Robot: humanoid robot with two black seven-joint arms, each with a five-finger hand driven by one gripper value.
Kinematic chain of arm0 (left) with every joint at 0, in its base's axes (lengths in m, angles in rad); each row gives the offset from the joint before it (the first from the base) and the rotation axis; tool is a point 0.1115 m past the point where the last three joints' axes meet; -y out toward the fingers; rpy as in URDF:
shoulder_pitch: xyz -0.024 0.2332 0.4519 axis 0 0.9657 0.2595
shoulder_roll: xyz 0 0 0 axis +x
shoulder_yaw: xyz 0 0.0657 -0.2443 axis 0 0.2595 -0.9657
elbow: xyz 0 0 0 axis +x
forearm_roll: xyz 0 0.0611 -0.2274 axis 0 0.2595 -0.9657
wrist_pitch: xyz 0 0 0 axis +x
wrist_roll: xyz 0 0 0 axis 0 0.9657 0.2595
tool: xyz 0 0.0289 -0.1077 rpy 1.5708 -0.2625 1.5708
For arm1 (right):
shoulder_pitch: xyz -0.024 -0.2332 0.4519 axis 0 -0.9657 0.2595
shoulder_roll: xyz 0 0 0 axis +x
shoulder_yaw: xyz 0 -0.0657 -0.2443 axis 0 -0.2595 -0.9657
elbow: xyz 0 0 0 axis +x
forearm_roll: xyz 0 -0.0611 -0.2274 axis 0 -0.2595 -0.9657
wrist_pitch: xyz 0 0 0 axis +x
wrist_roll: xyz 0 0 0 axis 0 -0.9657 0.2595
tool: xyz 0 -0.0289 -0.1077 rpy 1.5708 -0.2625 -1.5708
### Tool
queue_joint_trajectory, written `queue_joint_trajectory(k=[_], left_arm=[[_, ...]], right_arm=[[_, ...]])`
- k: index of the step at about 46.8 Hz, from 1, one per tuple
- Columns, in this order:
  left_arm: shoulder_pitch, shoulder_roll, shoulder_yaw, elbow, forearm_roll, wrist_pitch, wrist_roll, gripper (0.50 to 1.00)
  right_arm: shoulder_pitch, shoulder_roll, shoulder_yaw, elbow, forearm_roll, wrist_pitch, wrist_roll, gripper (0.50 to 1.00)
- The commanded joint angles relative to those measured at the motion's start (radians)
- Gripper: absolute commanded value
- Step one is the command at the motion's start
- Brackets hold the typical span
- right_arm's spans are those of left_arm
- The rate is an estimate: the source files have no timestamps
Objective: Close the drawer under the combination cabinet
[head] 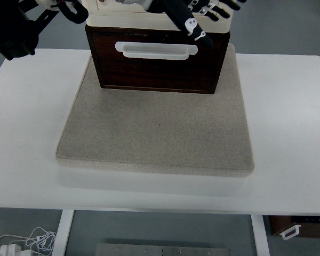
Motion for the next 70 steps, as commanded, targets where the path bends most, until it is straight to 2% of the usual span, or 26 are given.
queue_joint_trajectory(k=[1,9,13,17,21,29,34,44,52,59,65,70], left_arm=[[-0.007,-0.001,-0.054,0.015,-0.002,0.053,-0.067,0.992],[-0.003,0.008,-0.175,0.029,-0.01,0.152,-0.176,0.994],[-0.001,0.012,-0.221,0.034,-0.029,0.169,-0.246,0.994],[-0.001,0.012,-0.279,0.054,-0.059,0.185,-0.28,0.994],[-0.001,0.012,-0.339,0.075,-0.102,0.227,-0.283,0.994],[-0.001,0.012,-0.405,0.143,-0.141,0.377,-0.283,0.994],[-0.001,0.012,-0.457,0.199,-0.141,0.442,-0.283,0.994],[-0.009,0.012,-0.485,0.317,-0.154,0.61,-0.282,0.994],[-0.01,0.013,-0.48,0.402,-0.245,0.652,-0.271,0.994],[-0.009,0.013,-0.476,0.488,-0.308,0.718,-0.267,0.994],[0.003,0.013,-0.471,0.561,-0.315,0.727,-0.259,0.994],[0.022,0.013,-0.472,0.617,-0.318,0.724,-0.205,0.996]], right_arm=[[0.0,0.0,0.0,0.0,0.0,-0.001,0.0,0.952],[0.0,0.0,0.0,0.0,0.0,0.0,0.0,0.952],[0.0,0.0,0.0,0.0,0.0,0.0,0.0,0.952],[0.0,0.0,0.0,0.0,0.0,0.0,0.0,0.952],[0.0,0.0,0.0,0.0,0.0,0.0,0.0,0.952],[0.0,0.0,0.0,0.0,0.0,0.0,0.0,0.952],[0.0,0.0,0.005,0.0,0.0,0.0,0.0,0.952],[0.0,0.0,0.005,0.0,0.0,-0.003,0.0,0.952],[-0.006,0.0,0.005,0.002,-0.003,0.0,0.0,0.952],[-0.003,0.0,0.005,0.002,-0.002,0.003,0.0,0.952],[-0.003,0.0,0.005,0.002,-0.002,0.005,0.0,0.952],[-0.005,0.0,0.005,0.002,-0.002,0.005,0.0,0.952]])
